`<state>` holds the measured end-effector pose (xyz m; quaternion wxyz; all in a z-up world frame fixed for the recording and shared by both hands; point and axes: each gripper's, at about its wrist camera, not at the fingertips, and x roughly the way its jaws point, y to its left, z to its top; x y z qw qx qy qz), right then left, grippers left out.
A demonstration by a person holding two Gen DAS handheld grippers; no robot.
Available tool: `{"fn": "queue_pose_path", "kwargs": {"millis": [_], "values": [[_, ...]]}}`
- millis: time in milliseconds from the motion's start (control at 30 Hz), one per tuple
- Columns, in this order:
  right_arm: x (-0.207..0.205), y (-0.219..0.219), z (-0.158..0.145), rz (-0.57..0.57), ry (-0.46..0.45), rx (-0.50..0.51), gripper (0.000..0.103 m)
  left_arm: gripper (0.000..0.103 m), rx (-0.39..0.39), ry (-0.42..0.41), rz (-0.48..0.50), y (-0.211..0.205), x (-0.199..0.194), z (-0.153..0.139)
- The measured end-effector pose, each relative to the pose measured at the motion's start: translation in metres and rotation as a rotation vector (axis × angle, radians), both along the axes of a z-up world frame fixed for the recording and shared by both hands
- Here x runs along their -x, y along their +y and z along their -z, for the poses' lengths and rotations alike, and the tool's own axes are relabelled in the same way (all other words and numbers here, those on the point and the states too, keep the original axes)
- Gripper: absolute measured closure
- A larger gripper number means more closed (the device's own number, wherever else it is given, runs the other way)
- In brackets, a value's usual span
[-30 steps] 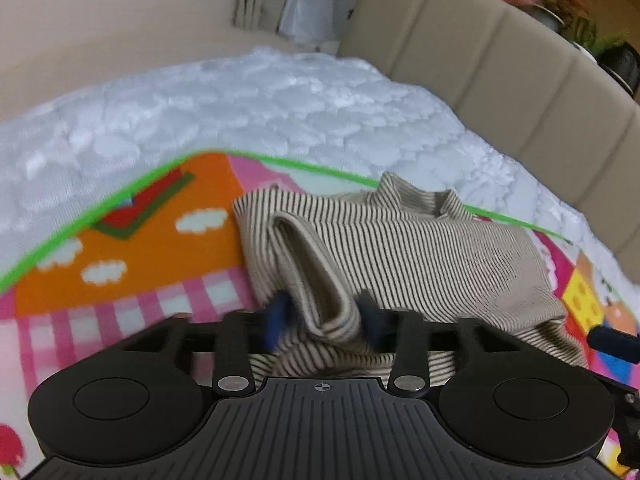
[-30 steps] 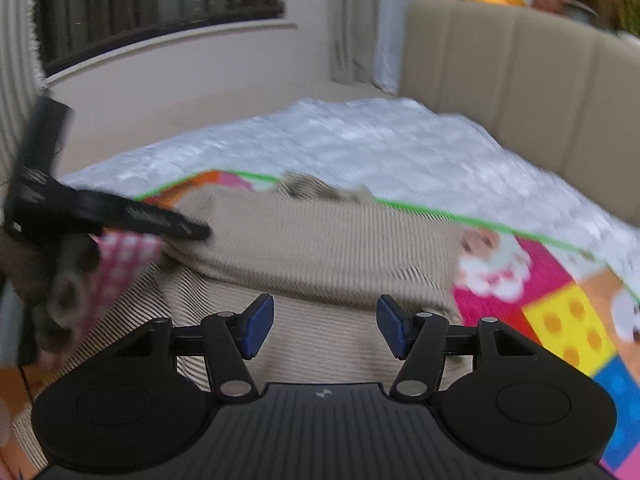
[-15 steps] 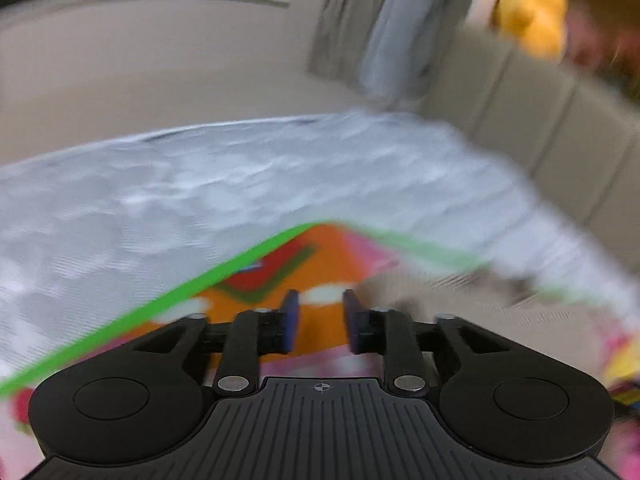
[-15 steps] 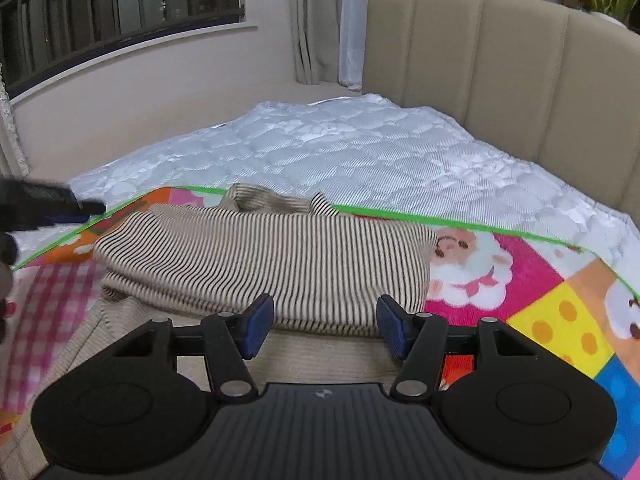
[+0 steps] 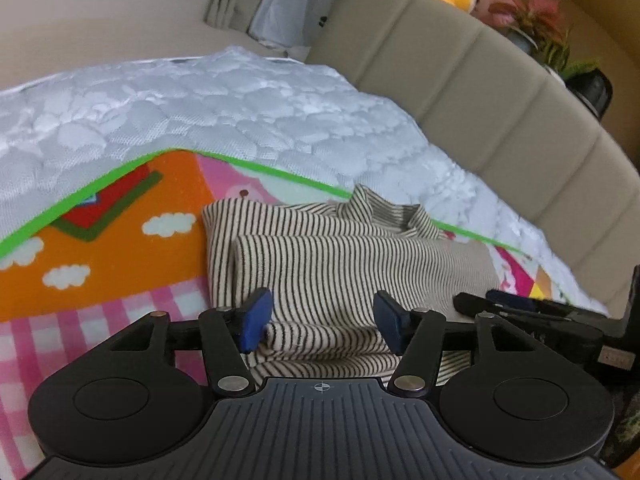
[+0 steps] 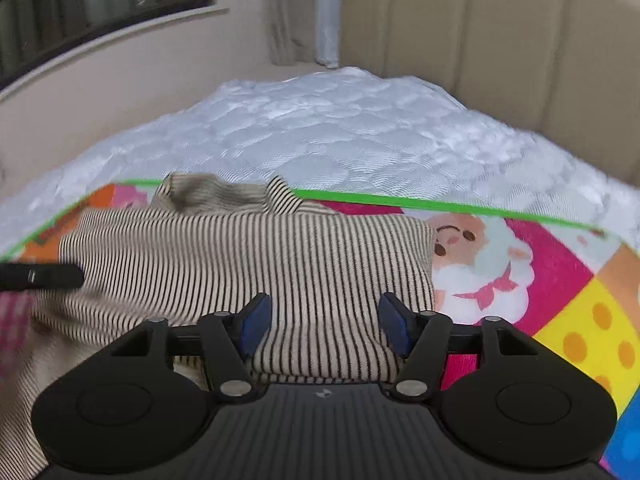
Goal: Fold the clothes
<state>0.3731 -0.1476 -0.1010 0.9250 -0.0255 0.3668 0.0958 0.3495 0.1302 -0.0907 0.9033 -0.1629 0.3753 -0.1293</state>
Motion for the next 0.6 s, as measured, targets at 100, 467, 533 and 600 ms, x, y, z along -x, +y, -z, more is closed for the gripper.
{"fn": "queue_pose_path", "kwargs": {"millis": [100, 467, 533, 600], "values": [[0.005, -0.001, -0.007, 0.014, -0.003, -0.002, 0.039, 0.041, -0.042, -0.006, 0.013, -0.004, 0.004, 0.003], [0.013, -0.009, 0.001, 0.06, 0.073, -0.024, 0.026, 0.04, -0.001, 0.008, -0.008, 0.001, 0.007, -0.004], [0.009, -0.013, 0.002, 0.055, 0.104, -0.03, 0.021, 0.037, 0.016, 0.017, -0.021, 0.004, 0.007, -0.009], [0.009, -0.021, 0.008, 0.072, 0.131, -0.069, 0.014, 0.035, 0.039, 0.031, -0.036, 0.009, 0.008, -0.013]]}}
